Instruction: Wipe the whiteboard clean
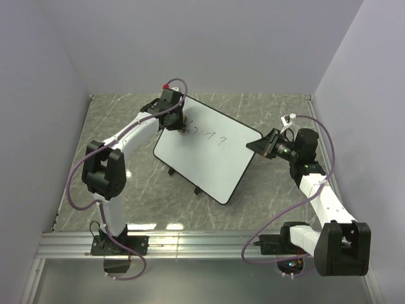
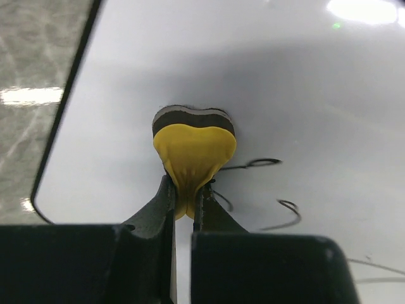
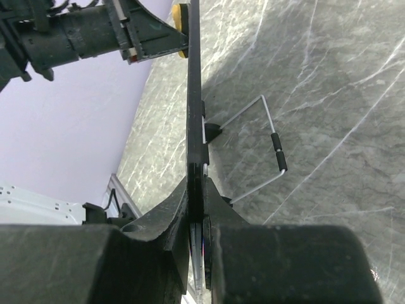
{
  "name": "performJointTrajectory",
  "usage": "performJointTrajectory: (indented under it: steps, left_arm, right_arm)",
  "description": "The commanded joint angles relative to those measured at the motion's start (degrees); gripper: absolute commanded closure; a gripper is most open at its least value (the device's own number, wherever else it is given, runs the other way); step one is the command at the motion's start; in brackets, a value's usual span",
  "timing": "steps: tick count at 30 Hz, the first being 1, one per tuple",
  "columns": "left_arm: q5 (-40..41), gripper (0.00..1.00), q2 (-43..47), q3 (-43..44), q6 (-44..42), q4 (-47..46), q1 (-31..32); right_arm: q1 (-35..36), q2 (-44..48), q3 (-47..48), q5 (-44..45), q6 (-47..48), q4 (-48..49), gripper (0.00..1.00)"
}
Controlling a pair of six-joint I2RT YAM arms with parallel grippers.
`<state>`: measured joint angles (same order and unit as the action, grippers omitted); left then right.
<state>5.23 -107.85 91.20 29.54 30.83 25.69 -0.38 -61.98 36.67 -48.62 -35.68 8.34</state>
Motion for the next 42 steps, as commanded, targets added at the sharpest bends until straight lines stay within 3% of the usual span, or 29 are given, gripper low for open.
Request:
performJointTrajectory:
  steps: [1, 4, 8, 18, 23, 27, 30, 34, 39, 42]
  left_arm:
    - [-10.5, 1.00, -0.9, 3.5, -1.9, -1.3, 2.5]
    - [-17.8, 1.00, -1.1, 6.6, -3.9, -0.1, 6.0]
    - [-17.6, 1.00, -0.8, 10.5, -5.1, 4.3, 11.7]
    - [-15.4, 1.00, 4.8, 1.4, 0.6, 1.2, 17.5]
    - [-5.7, 1.00, 2.7, 4.1, -3.6, 6.9, 13.2]
    - [-5.4, 1.00, 0.6, 5.9, -5.9, 8.4, 3.0]
    - [-0.9, 1.00, -3.1, 6.5, -10.3, 10.3, -0.3]
    - [-2.9, 1.00, -7.3, 4.9, -12.7, 8.9, -5.6]
    - [-7.2, 1.00, -5.3, 3.9, -12.1, 6.5, -4.8]
    - [-8.4, 1.00, -3.3, 4.7, -11.6, 5.9, 0.0]
  right_arm:
    - [0.1, 0.5, 2.5, 0.5, 4.5, -0.5, 1.00]
    - [0.1, 0.4, 2.0, 0.4, 4.0, 0.1, 1.00]
    - [0.1, -0.1, 1.8, 0.4, 3.6, 0.9, 1.00]
    - [0.1, -1.4, 2.4, -0.2, 3.2, 1.9, 1.00]
    - [0.1, -1.2, 2.4, -0.2, 3.1, 2.0, 1.00]
    - [0.1, -1.0, 2.4, -0.3, 3.2, 1.7, 1.00]
    - [0.1, -0.8, 2.4, -0.1, 3.4, 1.3, 1.00]
    - [0.1, -0.6, 2.4, 0.0, 3.5, 1.2, 1.00]
    - [0.1, -1.0, 2.5, 0.1, 3.5, 1.3, 1.00]
    - [0.1, -1.4, 2.5, -0.2, 3.2, 1.9, 1.00]
